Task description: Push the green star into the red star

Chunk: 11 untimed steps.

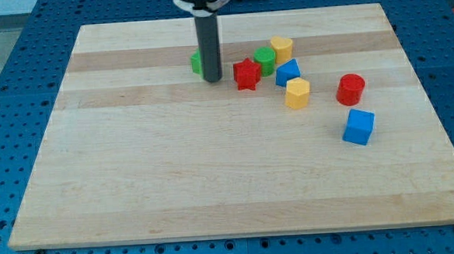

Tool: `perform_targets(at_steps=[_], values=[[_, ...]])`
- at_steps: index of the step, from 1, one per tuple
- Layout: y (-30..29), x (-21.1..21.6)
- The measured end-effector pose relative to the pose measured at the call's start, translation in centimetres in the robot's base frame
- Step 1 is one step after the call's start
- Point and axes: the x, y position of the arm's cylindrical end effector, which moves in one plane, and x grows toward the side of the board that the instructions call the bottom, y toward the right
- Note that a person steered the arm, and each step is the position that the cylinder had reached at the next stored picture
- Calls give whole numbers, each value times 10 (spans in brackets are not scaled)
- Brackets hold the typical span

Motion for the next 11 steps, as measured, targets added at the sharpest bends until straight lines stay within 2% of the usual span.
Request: perform_targets(at_steps=[1, 2, 3, 4, 5, 7, 8, 10, 11], values=[[-41, 17], [-93, 7], [-93, -42], [-46, -41], [-25, -28], [-18, -31], [9, -33], [12, -68], [-17, -72]])
